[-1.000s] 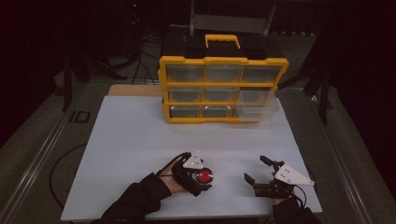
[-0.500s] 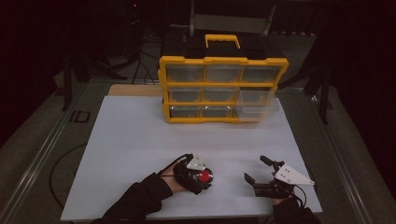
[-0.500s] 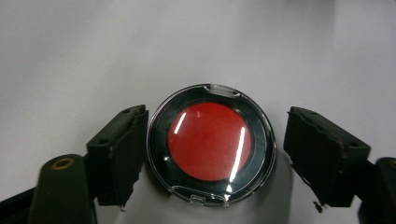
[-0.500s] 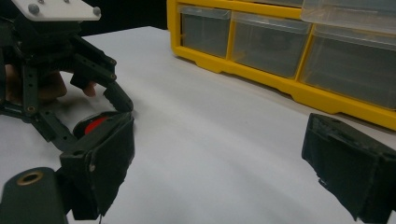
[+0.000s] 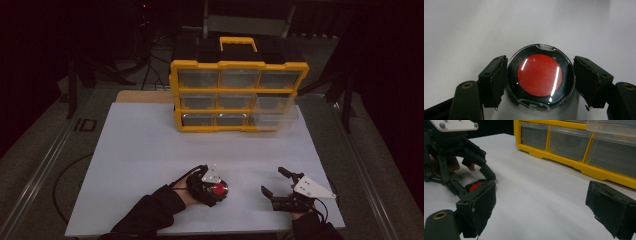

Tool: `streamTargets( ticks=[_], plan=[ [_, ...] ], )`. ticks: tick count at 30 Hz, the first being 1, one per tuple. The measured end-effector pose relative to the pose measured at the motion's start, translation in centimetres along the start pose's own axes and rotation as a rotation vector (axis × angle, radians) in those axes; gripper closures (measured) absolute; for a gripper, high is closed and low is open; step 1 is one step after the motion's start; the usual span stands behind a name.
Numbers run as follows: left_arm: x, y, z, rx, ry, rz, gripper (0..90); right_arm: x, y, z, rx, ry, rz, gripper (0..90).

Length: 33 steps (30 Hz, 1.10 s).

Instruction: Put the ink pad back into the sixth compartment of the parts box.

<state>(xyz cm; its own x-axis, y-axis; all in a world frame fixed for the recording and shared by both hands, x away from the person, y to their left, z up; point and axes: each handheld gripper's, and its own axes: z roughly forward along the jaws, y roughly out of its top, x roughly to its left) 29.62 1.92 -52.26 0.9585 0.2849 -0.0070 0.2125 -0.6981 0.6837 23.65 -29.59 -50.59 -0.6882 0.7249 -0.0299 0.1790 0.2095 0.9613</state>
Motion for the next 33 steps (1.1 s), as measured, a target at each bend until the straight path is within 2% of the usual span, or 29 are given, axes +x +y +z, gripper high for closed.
streamTargets(
  ticks=[8,10,16,20,27,33],
  plan=[
    [0.1,0.2,-0.2,0.008,0.002,-0.007,30.1,0.0,0.0,0.0,0.002,0.002,0.002,9.6],
    [0.2,0.3,-0.4,-0.001,0.000,-0.020,30.1,0.0,0.0,0.0,0.000,0.002,0.001,9.6],
    [0.5,1.1,-1.5,-0.015,0.017,-0.013,30.1,0.0,0.0,0.0,-0.002,0.001,0.001,9.7],
    [0.8,1.5,-2.1,-0.013,0.011,-0.011,30.1,0.1,0.0,0.0,-0.004,0.001,-0.002,9.6],
    [1.2,2.4,-3.3,-0.005,-0.002,0.027,30.1,0.1,0.0,0.0,-0.004,0.002,0.000,9.7],
    [1.7,3.5,-4.3,-0.005,-0.016,0.035,30.1,0.1,0.1,0.0,-0.005,0.004,-0.003,9.7]
  ],
)
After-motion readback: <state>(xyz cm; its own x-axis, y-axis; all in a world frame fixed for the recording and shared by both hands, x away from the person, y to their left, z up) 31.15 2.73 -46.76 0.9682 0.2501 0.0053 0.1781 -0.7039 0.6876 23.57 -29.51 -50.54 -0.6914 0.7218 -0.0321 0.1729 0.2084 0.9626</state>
